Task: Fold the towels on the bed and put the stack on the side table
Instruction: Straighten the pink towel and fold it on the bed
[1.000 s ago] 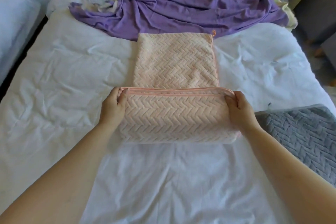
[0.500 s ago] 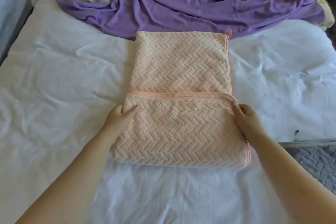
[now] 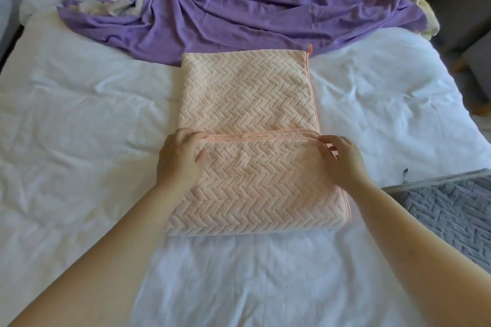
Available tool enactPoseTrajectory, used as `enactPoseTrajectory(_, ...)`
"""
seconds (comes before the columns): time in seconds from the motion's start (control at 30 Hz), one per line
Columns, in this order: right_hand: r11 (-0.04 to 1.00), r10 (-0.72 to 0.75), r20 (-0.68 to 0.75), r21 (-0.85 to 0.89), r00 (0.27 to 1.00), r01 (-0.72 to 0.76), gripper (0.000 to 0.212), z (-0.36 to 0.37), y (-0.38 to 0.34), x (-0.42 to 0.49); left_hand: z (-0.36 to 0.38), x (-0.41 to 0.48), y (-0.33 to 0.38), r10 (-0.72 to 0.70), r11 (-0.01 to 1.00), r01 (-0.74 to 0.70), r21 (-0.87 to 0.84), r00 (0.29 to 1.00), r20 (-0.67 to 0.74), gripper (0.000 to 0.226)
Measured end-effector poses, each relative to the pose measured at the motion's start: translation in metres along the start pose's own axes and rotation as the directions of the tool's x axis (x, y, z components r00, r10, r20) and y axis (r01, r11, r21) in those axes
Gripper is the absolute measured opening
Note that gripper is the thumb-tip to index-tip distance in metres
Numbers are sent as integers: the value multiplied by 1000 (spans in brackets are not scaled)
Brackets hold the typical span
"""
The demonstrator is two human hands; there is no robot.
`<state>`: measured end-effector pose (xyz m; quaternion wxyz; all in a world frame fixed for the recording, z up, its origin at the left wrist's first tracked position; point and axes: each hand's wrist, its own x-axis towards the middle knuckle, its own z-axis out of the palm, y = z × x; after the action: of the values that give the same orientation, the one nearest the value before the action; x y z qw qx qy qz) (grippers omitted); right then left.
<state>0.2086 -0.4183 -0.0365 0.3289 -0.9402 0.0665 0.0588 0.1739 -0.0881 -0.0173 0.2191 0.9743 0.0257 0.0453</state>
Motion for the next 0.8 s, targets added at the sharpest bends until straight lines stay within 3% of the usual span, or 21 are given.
enactPoseTrajectory(0.13, 975, -27, 103, -218, 994, 49, 30, -1, 0, 11, 18, 20, 4, 89, 985, -109, 136, 986, 144, 35)
enactPoseTrajectory(0.23, 960, -87, 121, -254, 989, 116, 25, -3, -1, 15, 21, 28, 2, 98, 970, -130, 206, 982, 159, 29)
enactPoseTrajectory(0.37, 993, -20, 8, 121, 1000, 19, 2, -12, -3, 23, 16, 36, -4, 149, 981, -150, 121, 989, 21, 14)
enactPoseTrajectory(0.4, 984, 8, -37, 179, 999, -1, 5, -13, -5, 28, 15, 39, -6, 139, 987, -136, 87, 990, -32, 14)
enactPoseTrajectory(0.47, 983, 46, -46, 182, 998, -37, 7, -9, -6, 40, 16, 44, -7, 95, 994, -91, 64, 993, -67, 16)
enactPoseTrajectory(0.53, 995, 71, 52, 65, 996, -75, 8, 1, -5, 48, 22, 45, -9, 41, 990, -37, 136, 999, -23, 22)
enactPoseTrajectory(0.63, 988, 145, 128, 26, 981, -149, 23, 15, 2, 48, 30, 37, -14, -154, 976, 155, 150, 988, -14, 33)
enactPoseTrajectory(0.73, 974, 200, 88, 92, 976, -208, 39, 14, 9, 36, 28, 25, -23, -350, 931, 341, -132, 936, -48, 50)
enactPoseTrajectory(0.8, 965, 230, 98, 107, 968, -240, 43, 10, 12, 26, 23, 15, -30, -475, 828, 455, -327, 880, 20, 54)
